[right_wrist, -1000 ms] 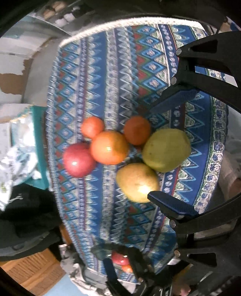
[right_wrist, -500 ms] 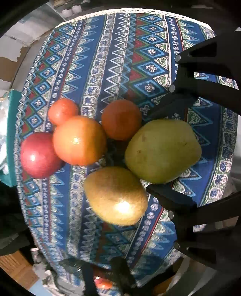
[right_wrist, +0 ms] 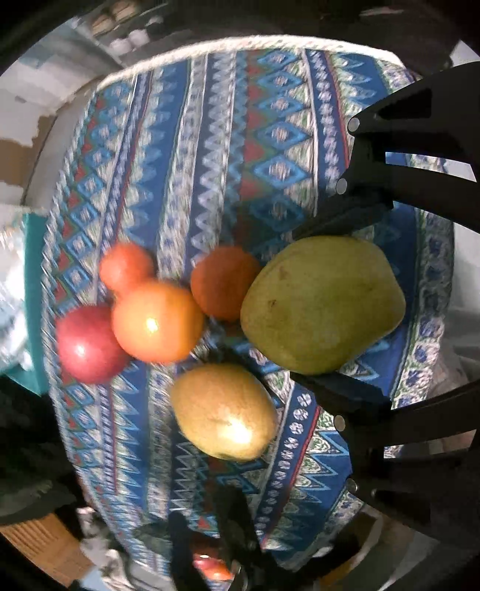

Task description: Organize fruits

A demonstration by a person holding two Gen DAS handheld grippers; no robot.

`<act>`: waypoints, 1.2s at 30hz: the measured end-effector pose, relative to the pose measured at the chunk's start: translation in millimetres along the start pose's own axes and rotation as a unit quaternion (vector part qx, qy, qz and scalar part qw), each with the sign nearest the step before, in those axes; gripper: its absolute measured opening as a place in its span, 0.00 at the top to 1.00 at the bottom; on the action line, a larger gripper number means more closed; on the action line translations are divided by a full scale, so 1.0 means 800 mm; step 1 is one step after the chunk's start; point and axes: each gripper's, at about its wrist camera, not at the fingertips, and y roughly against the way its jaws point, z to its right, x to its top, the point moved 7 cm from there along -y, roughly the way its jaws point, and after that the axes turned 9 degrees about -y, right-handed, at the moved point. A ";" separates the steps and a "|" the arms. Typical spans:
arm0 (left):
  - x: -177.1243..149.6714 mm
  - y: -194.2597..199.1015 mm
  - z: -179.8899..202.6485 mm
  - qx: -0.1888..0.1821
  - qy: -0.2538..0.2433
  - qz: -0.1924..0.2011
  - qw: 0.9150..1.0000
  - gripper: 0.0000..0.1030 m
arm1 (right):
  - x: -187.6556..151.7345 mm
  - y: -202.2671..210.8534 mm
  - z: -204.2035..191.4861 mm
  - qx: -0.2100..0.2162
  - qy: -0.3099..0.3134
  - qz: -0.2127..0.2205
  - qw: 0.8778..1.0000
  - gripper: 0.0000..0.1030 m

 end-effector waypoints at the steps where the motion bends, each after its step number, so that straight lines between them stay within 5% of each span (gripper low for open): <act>1: 0.002 -0.002 0.002 -0.005 0.005 -0.001 1.000 0.02 | 0.003 0.007 0.007 0.000 -0.009 0.009 1.000 0.35; 10: 0.012 -0.032 0.020 -0.027 0.031 -0.012 0.999 0.02 | 0.018 0.036 0.059 -0.016 -0.064 0.055 0.996 0.35; 24: 0.020 -0.093 0.046 0.011 -0.018 -0.053 0.998 0.02 | 0.034 0.034 0.083 -0.001 -0.104 0.065 0.992 0.35; 30: 0.017 -0.104 0.058 -0.007 -0.043 -0.054 0.998 0.23 | 0.036 0.030 0.083 0.000 -0.104 0.064 0.992 0.35; 36: 0.014 -0.104 0.070 0.005 -0.066 -0.044 0.997 0.25 | 0.037 0.030 0.080 0.000 -0.099 0.066 0.993 0.35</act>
